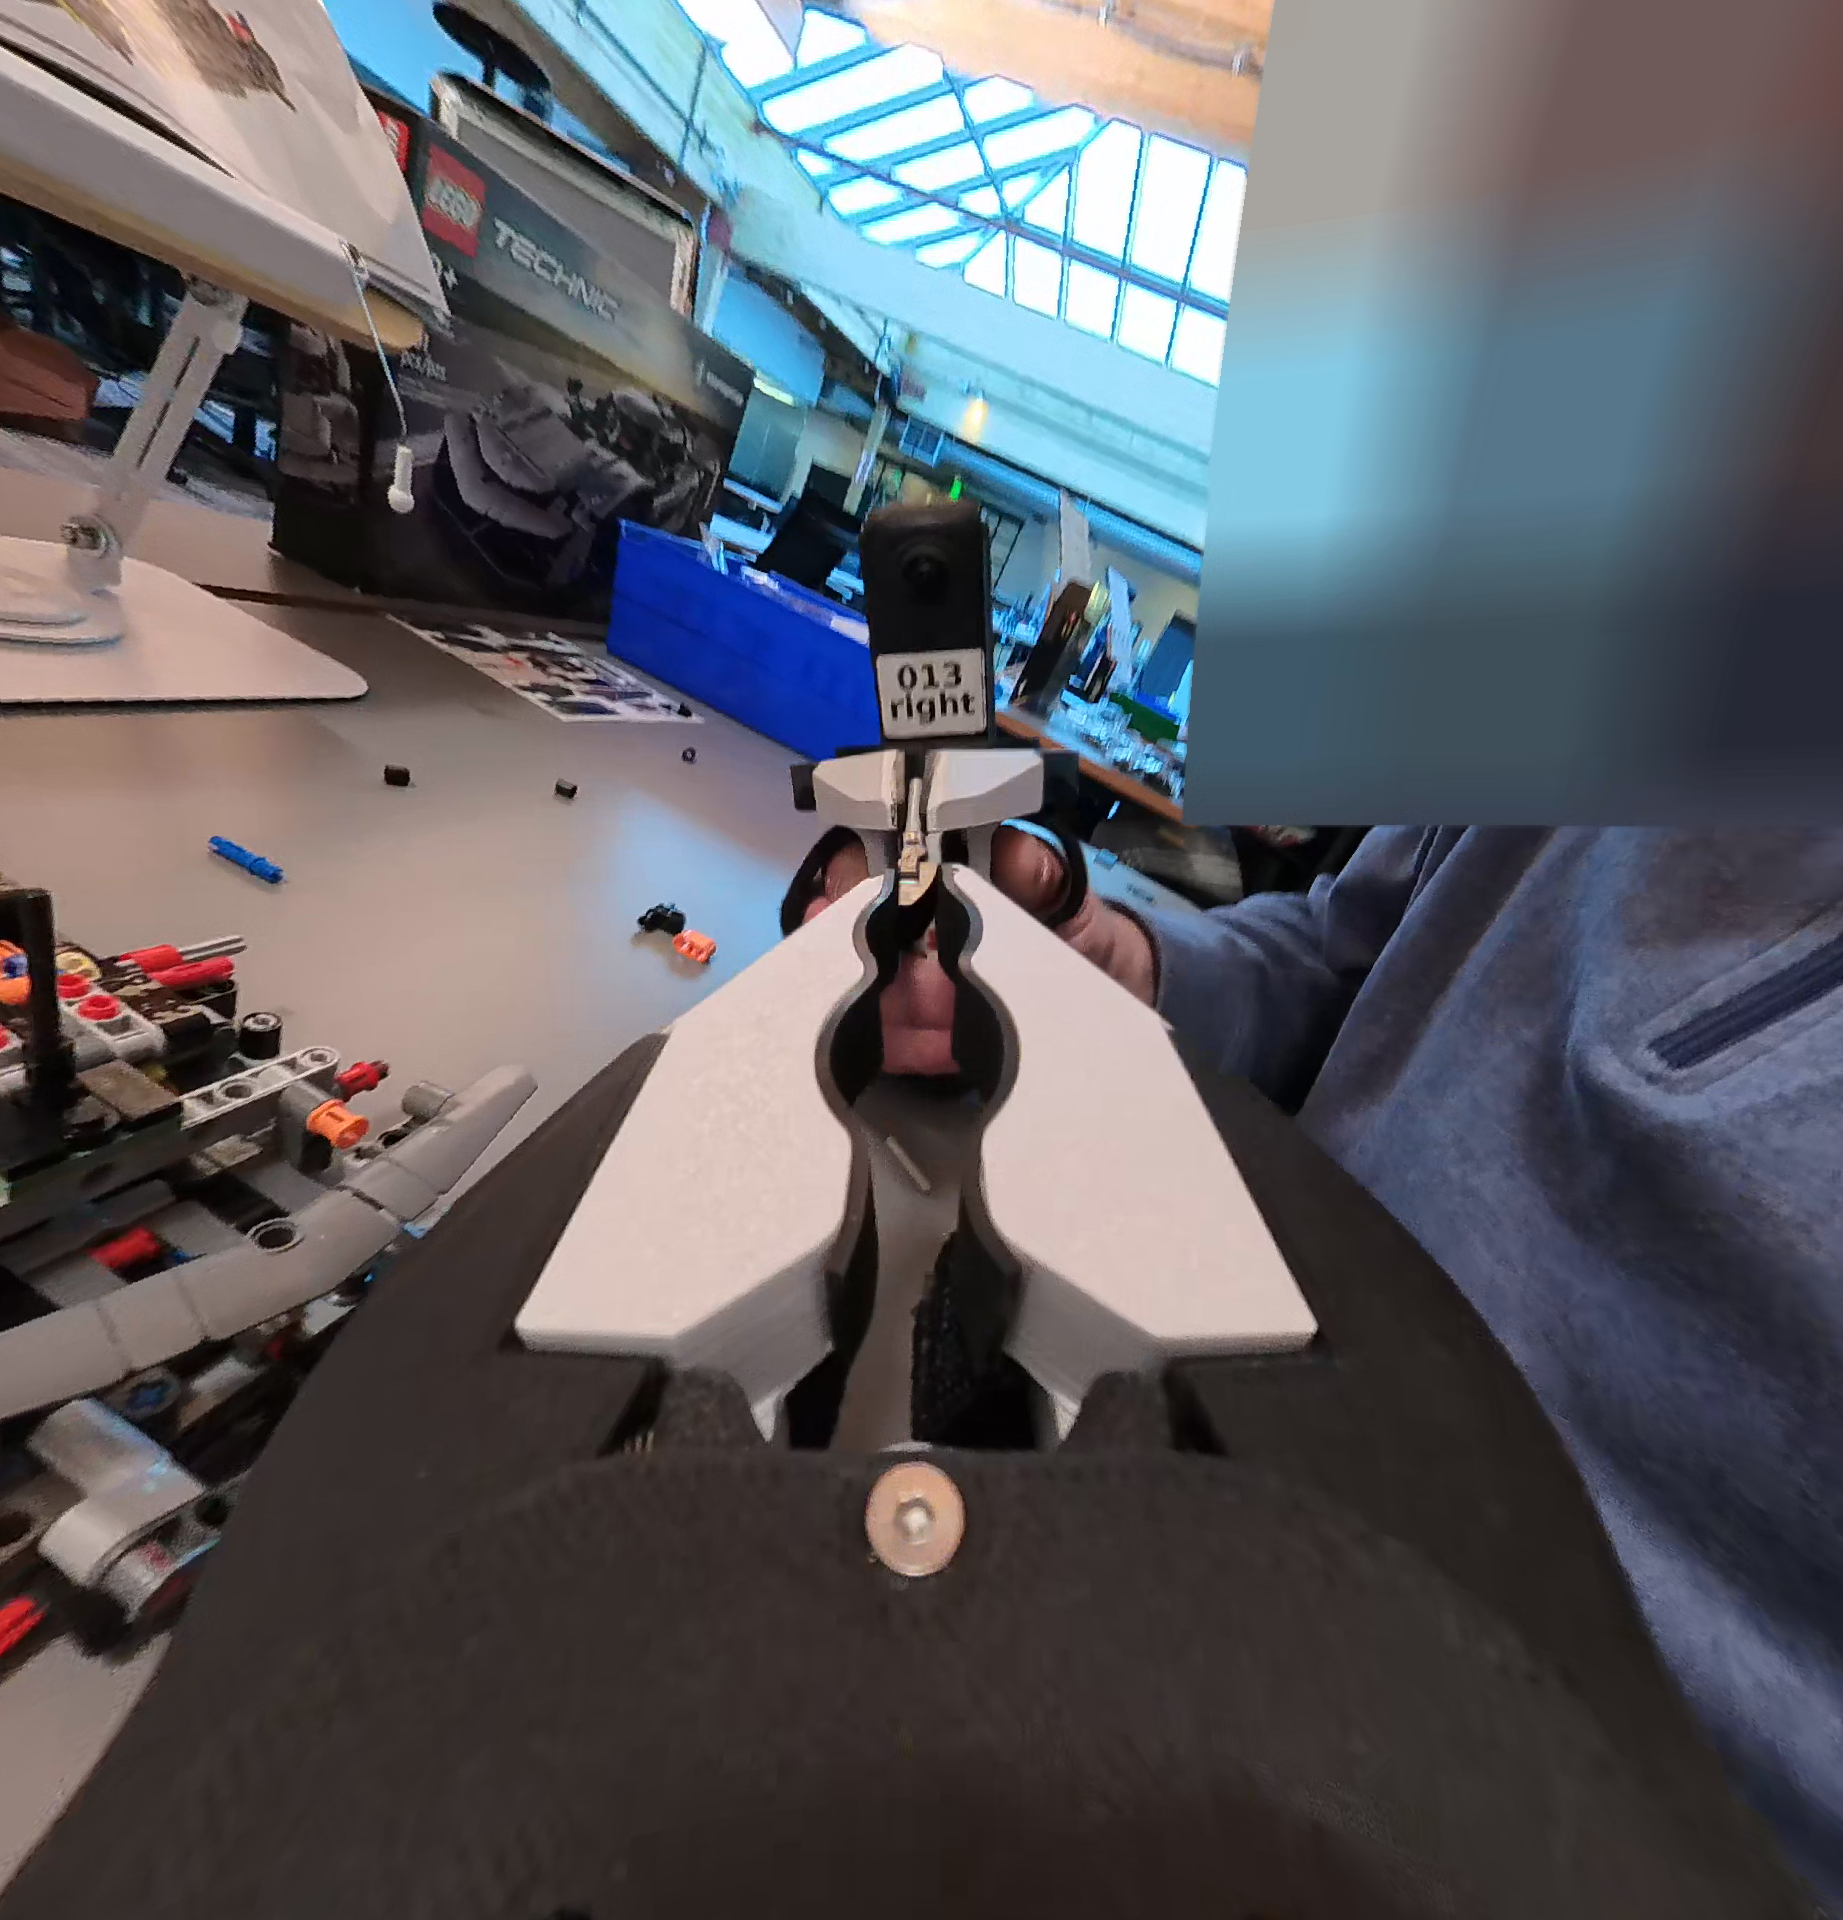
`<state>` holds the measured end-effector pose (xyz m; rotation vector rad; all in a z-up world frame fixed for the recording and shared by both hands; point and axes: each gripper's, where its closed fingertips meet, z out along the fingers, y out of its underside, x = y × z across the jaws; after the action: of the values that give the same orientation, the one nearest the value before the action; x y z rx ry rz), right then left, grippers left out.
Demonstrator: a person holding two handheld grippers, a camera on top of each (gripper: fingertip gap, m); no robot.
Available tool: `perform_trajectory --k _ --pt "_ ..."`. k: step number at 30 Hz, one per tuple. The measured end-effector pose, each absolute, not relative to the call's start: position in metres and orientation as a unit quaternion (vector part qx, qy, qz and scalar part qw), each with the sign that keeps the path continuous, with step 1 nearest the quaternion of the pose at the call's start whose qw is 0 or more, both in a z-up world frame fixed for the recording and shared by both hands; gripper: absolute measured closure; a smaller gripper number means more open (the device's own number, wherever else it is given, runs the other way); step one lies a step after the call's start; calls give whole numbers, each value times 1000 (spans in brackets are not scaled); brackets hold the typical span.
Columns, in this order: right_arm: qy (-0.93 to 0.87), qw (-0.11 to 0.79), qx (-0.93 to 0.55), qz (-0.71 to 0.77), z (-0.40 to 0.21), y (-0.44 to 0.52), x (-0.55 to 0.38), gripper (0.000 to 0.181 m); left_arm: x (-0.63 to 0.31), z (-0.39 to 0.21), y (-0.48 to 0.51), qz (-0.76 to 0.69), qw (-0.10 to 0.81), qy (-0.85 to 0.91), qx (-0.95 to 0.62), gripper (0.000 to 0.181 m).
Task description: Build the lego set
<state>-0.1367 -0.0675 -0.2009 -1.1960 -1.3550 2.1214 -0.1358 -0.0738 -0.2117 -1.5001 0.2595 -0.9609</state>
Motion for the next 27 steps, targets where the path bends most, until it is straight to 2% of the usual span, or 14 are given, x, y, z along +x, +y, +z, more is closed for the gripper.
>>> perform_trajectory --k 27 --pt "-445 144 -414 781 -197 -65 -133 181 -130 -207 -70 -444 626 97 -634 177"
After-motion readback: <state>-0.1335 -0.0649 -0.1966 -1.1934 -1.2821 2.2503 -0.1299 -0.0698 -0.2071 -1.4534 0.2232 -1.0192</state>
